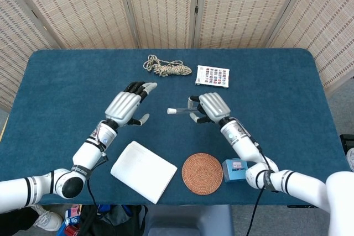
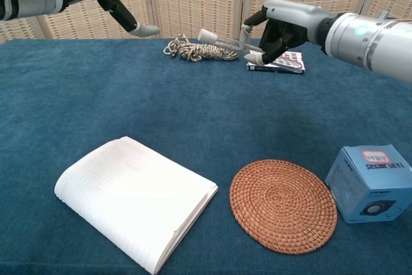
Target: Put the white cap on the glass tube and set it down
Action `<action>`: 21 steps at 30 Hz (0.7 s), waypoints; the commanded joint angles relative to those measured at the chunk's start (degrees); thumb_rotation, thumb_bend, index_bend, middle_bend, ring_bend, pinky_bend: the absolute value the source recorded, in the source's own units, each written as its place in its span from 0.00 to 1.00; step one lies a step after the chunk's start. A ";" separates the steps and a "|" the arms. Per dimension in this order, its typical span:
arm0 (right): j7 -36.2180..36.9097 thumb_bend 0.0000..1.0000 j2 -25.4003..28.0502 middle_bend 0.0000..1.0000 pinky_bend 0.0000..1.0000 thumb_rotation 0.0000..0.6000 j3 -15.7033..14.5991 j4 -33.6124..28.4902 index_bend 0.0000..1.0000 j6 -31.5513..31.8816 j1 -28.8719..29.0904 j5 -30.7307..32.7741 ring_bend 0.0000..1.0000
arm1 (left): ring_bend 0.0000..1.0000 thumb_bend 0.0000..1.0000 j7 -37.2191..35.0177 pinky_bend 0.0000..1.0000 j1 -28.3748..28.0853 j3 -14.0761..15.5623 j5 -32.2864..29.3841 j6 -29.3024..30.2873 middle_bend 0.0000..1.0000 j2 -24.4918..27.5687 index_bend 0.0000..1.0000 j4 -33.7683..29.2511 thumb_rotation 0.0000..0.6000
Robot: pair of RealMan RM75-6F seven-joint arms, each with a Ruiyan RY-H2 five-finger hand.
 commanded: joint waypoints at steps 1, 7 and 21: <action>-5.44 0.48 3.38 1.00 1.00 1.00 -1.92 -1.51 0.99 -2.78 0.37 2.35 1.00 | 0.00 0.37 0.79 0.00 0.51 1.18 0.07 0.27 0.00 0.22 0.00 0.86 1.00; -9.24 0.47 1.73 1.00 1.00 1.00 -3.78 0.29 0.99 -3.61 0.21 5.32 1.00 | 0.00 0.37 0.19 0.00 1.40 2.38 -0.07 0.23 0.00 0.04 0.00 1.46 1.00; -7.10 0.37 -8.51 1.00 1.00 1.00 -5.52 13.37 0.98 -5.48 0.48 5.00 1.00 | 0.00 0.37 0.26 0.00 2.70 4.17 0.31 0.50 0.00 -0.25 0.00 2.14 1.00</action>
